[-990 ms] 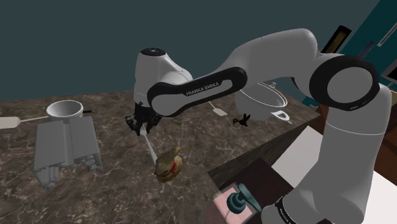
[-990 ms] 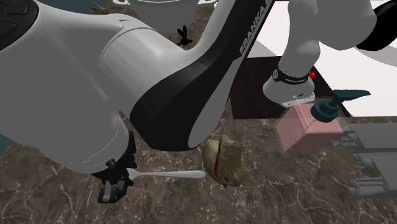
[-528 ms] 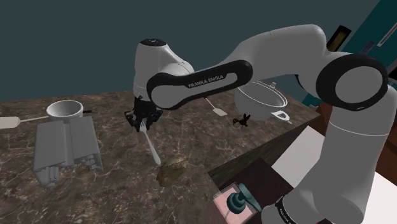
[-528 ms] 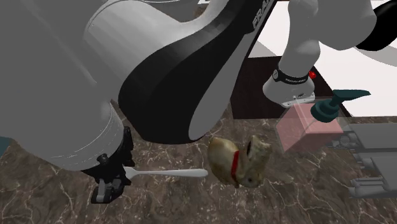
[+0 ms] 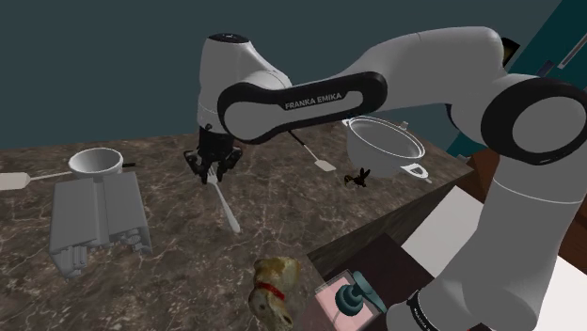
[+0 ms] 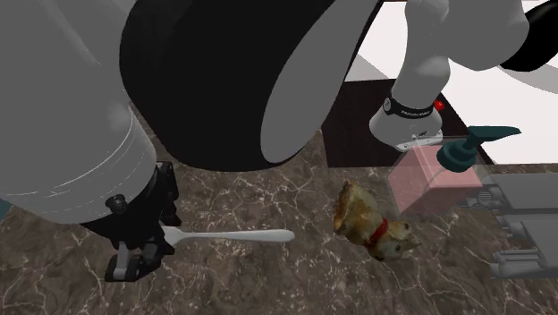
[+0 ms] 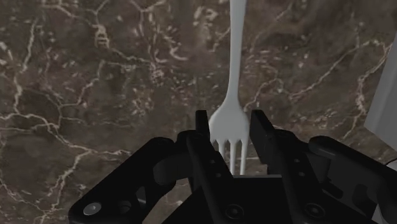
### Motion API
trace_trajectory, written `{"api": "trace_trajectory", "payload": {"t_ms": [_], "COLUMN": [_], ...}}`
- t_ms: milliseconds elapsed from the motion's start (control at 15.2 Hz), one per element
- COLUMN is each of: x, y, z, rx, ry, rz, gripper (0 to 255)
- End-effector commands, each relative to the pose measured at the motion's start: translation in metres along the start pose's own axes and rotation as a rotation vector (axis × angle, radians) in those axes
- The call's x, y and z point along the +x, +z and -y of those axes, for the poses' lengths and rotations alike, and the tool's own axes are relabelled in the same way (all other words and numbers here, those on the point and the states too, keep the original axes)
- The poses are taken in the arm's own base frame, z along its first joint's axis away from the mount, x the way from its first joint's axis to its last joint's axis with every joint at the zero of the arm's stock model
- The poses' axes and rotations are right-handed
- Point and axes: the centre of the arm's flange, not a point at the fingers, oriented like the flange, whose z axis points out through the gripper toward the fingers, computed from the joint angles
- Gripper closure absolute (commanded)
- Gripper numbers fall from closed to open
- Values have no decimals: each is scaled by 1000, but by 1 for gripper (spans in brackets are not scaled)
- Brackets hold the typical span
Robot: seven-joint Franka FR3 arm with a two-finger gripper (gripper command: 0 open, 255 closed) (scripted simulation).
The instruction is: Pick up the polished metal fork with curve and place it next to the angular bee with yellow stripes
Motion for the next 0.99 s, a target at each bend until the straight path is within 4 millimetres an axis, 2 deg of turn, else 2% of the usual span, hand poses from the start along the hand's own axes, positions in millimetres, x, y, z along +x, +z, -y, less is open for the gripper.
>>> {"api": "trace_trajectory", "payload": {"t_ms": [0,726,924], "x": [1,4,8], "y": [-11,-67,-68], "z": [0,1,-38], "rx": [0,0,0], "ry": [0,0,0], "rz": [1,1,1], "gripper": [255,255,255]}}
